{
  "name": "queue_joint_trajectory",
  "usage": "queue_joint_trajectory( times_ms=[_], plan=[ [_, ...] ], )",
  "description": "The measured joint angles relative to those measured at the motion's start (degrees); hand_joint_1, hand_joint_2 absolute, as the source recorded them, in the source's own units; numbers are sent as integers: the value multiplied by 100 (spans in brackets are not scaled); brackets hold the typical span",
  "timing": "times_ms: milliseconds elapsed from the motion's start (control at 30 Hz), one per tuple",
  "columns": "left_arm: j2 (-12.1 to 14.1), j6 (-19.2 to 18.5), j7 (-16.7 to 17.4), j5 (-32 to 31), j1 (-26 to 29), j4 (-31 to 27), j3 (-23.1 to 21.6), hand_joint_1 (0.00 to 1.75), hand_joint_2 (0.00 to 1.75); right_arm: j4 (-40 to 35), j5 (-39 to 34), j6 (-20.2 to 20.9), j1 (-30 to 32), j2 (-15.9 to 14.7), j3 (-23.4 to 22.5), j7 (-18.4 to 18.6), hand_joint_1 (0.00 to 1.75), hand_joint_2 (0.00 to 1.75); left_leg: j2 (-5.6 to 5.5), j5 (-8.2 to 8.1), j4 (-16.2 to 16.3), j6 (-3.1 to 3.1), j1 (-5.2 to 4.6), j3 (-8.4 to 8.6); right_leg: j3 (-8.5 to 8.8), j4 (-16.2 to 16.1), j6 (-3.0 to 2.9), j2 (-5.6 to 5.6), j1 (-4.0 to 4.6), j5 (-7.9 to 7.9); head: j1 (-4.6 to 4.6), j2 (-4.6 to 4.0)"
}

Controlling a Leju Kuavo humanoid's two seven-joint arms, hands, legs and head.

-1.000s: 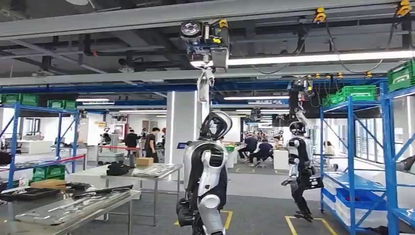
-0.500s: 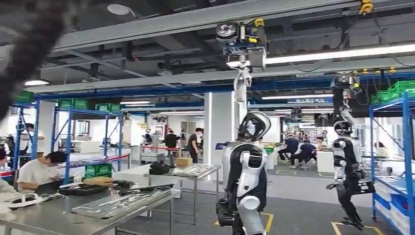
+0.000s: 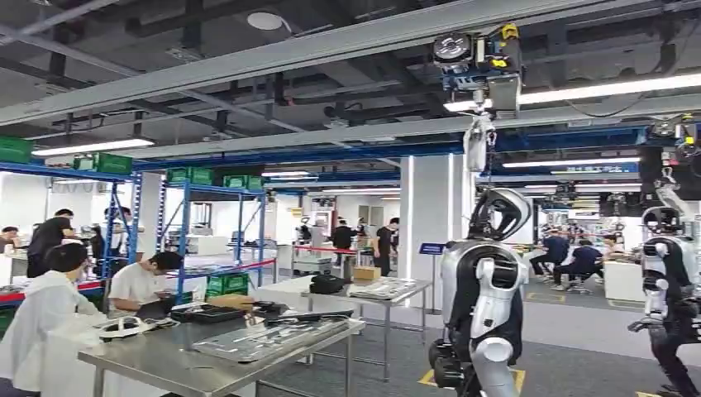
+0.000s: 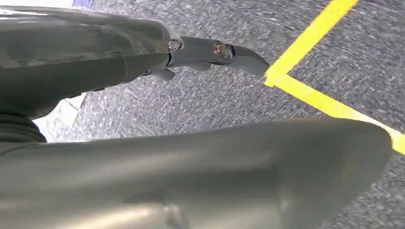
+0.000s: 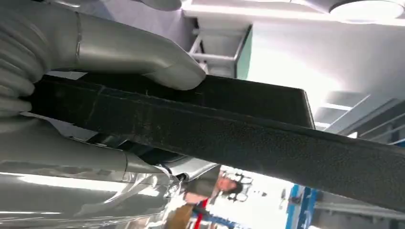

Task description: Take the parts from the cabinet and place them on the table.

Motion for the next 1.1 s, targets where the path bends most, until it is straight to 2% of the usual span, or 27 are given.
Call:
queue_joint_trajectory(
  times_ms=[67,133,200,233,267,300,367,400,433,467,533,567,600,633,700,733,767,800,833,867,900,933,967,1000,1033,1067,1100],
  plan=[
    [0,0,0,0,0,0,0,0,175,0,0,0,0,0,0,0,175,175,-3,0,0,0,3,-1,6,-19,-3,21,0,3,0,0],
    [-18,0,0,0,-14,0,2,0,175,-2,-2,7,4,-2,-2,0,175,175,-41,4,13,-12,-34,-9,44,-104,-27,150,-4,-35,0,0],
    [-18,2,-2,-2,-25,0,2,0,175,-2,-15,7,0,-9,-2,0,175,175,-122,21,21,-42,-10,-46,81,-208,8,93,-10,-53,2,0],
    [-18,2,-2,-9,33,0,2,0,175,-4,-24,20,-5,4,-2,7,175,175,-195,24,44,-132,23,-96,117,-305,-57,-129,-56,1,0,0],
    [-27,0,-2,-11,42,0,2,0,175,-7,-26,22,-3,13,2,9,175,175,96,-89,168,-154,-22,-157,133,-328,-75,-191,-40,7,-2,0],
    [-27,0,-4,-11,29,0,2,0,175,-7,-29,22,-10,15,0,7,175,175,267,-301,476,-182,-17,-307,132,-327,-84,-261,-35,8,-2,0],
    [-27,0,-2,-11,-6,0,2,0,175,2,-28,22,8,9,0,11,175,175,384,-716,1380,-238,17,-730,121,-324,-85,-448,-24,3,0,0],
    [-26,0,-2,-11,-7,0,2,0,175,2,-31,24,8,4,2,11,175,175,402,-776,1671,-263,39,-861,117,-322,-85,-525,-25,2,0,0],
    [-26,0,-2,-11,1,0,2,0,175,2,-29,24,8,4,4,11,175,175,414,-729,1687,-282,63,-855,118,-322,-80,-585,-26,-3,0,0],
    [-26,2,-2,-11,16,0,2,0,175,2,-31,24,5,2,4,11,175,175,441,-555,1445,-304,91,-718,120,-318,-67,-656,-28,-12,0,0],
    [-26,2,-2,-11,19,0,4,0,175,2,-31,24,0,2,4,11,175,175,576,-114,537,-337,121,-214,141,-302,-21,-772,-38,-42,0,0],
    [-26,2,-4,-11,8,0,4,0,175,2,-37,24,-3,4,4,11,175,175,778,-18,121,-346,121,4,153,-280,22,-821,-31,-69,0,0],
    [-40,0,-4,-11,-17,0,4,0,175,2,-39,24,-9,2,0,15,175,175,945,-79,35,-294,40,35,134,-237,70,-865,31,-100,2,0],
    [-40,0,-7,-11,-21,0,4,0,175,2,-46,24,-16,2,0,35,175,175,848,-78,61,-199,43,6,139,-248,93,-893,20,-95,0,0],
    [-40,0,-11,-9,1,0,4,0,175,2,-55,39,-28,2,0,53,175,175,740,-76,65,-128,12,-22,172,-265,138,-1008,3,-98,0,0],
    [-40,0,-9,-9,6,0,4,0,175,2,-57,39,-36,9,0,57,175,175,689,-54,47,-88,25,-20,169,-257,177,-1021,-18,-130,0,0],
    [-40,0,-9,-9,16,0,4,0,175,4,-57,39,-49,13,0,61,175,175,643,-40,40,-54,37,-19,162,-188,220,-785,-44,-225,0,0],
    [-40,0,-7,-9,9,0,4,0,175,2,-66,46,-59,17,0,59,175,175,597,-34,41,-19,37,-26,50,73,214,-581,-55,-419,-2,0],
    [-40,-2,-7,-9,-7,0,4,0,175,9,-68,46,-58,13,-2,61,175,175,536,-27,41,7,32,-31,-156,530,211,-470,-54,-664,0,0],
    [-40,-2,-9,-9,-17,0,6,0,175,15,-70,46,-57,9,-2,61,175,175,461,-24,42,27,14,-38,-403,1062,206,-421,-54,-883,-2,0],
    [-40,-2,-9,-9,-19,0,6,0,175,24,-74,48,-55,0,0,61,175,175,392,-22,43,41,-7,-39,-621,1498,187,-405,-52,-1004,0,0],
    [-40,-7,-9,-9,-15,0,6,0,175,31,-79,48,-54,-2,0,66,175,175,319,-19,44,46,-24,-37,-716,1648,166,-391,-43,-972,0,0],
    [-40,-9,-9,-9,-11,0,6,0,175,35,-83,48,-54,-2,0,72,175,175,243,-18,46,46,-38,-30,-678,1519,131,-378,-28,-825,0,0],
    [-40,-9,-9,-9,-6,0,6,0,175,35,-92,48,-57,0,0,72,175,175,164,-17,47,49,-46,-21,-518,1130,89,-346,-10,-562,0,0],
    [-42,-9,-9,-9,-6,0,6,0,175,33,-94,48,-62,0,0,72,175,175,83,-16,47,49,-50,-3,-278,578,32,-261,18,-247,0,0],
    [-51,-13,-9,-9,-10,0,6,0,175,31,-96,48,-69,2,0,72,175,175,7,-16,47,48,-48,13,-45,44,-20,-73,44,22,0,0],
    [-62,-15,-9,-9,-17,0,6,0,175,33,-98,48,-76,0,-2,72,175,175,-42,-10,44,35,-58,-1,30,-93,-53,107,29,-35,2,0]
  ],
)
